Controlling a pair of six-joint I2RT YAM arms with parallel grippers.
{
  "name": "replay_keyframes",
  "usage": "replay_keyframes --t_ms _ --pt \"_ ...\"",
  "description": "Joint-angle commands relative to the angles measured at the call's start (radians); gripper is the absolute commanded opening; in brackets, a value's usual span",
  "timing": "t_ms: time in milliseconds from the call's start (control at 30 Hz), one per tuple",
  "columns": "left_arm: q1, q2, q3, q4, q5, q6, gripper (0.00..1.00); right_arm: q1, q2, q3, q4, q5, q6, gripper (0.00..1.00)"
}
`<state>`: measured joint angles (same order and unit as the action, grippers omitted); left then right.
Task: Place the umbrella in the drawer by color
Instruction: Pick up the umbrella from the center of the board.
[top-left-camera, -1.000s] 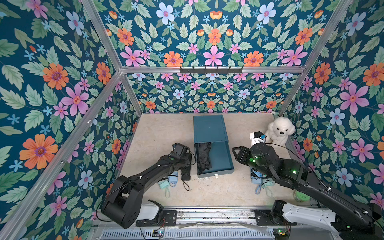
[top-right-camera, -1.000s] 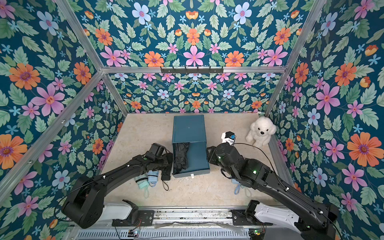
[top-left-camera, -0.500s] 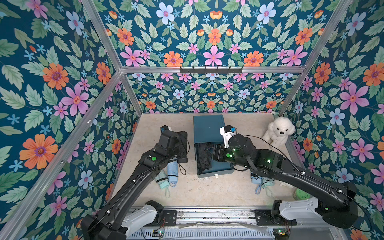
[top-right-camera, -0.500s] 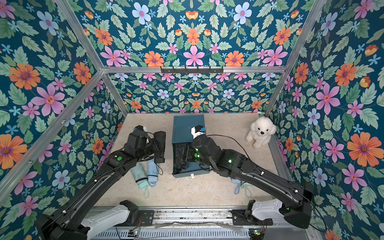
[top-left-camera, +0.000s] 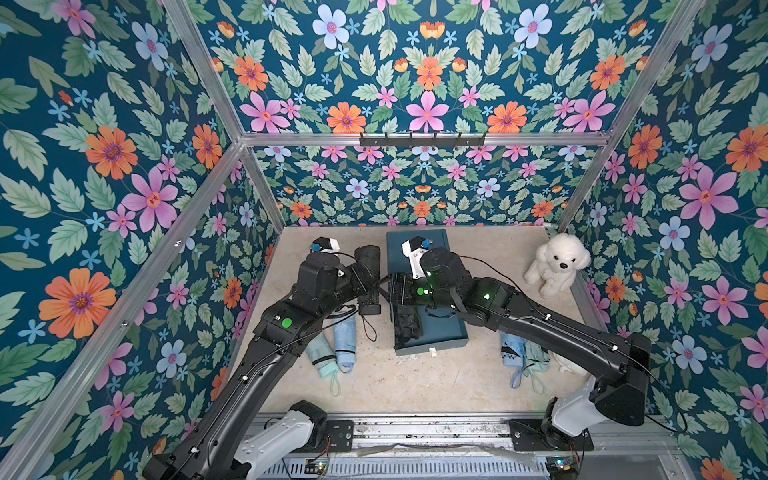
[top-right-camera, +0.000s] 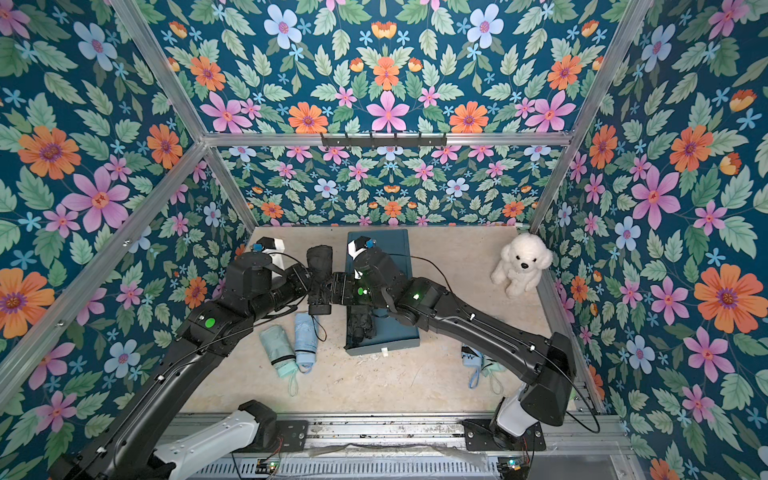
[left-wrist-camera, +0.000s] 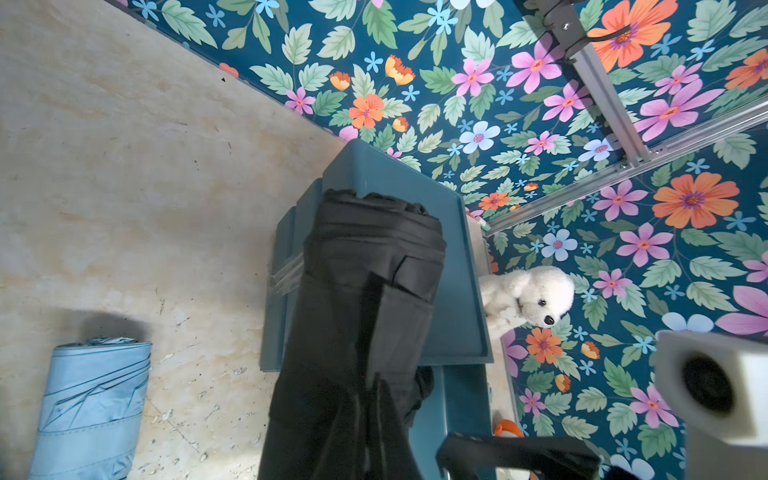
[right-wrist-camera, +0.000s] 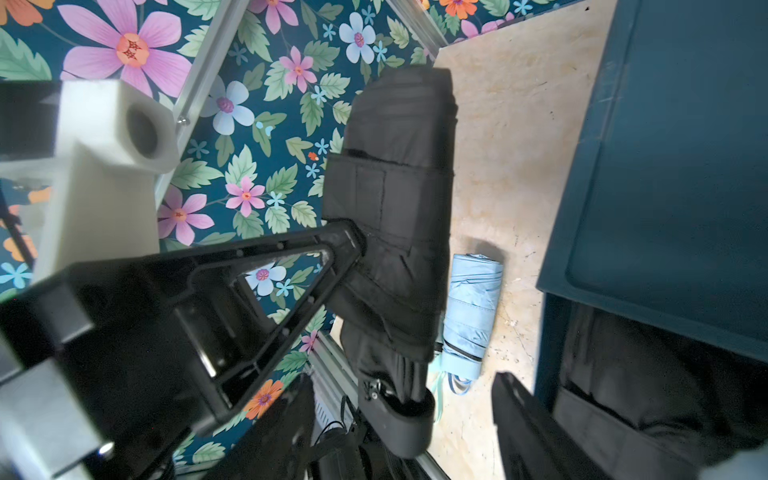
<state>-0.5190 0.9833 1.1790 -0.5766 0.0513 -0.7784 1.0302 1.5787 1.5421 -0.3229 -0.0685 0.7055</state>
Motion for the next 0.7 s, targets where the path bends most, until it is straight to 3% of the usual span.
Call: replay_keyframes --t_ms 0,233,433,533,667 --pt "0.0 -0.005 0.01 0.041 0.02 -0.006 0.0 -0.009 0.027 0.022 0.063 -0.052 -0.014 0.69" --pt "0.001 -0.017 0.021 0.047 0.03 -0.006 0.0 -0.012 0.107 0.058 0.053 -0.057 -0.001 0.64" --pt "0.001 -0.024 0.024 0.048 0.039 -0.006 0.0 -0.013 0.125 0.046 0.098 -0.096 0.024 0.52" --pt "0.001 -0.026 0.018 0.052 0.039 -0.007 0.0 -0.014 0.119 0.034 0.126 -0.109 0.03 0.4" --pt "0.001 -0.032 0.013 0.055 0.038 -0.011 0.0 -0.015 0.105 0.013 0.165 -0.124 0.043 0.4"
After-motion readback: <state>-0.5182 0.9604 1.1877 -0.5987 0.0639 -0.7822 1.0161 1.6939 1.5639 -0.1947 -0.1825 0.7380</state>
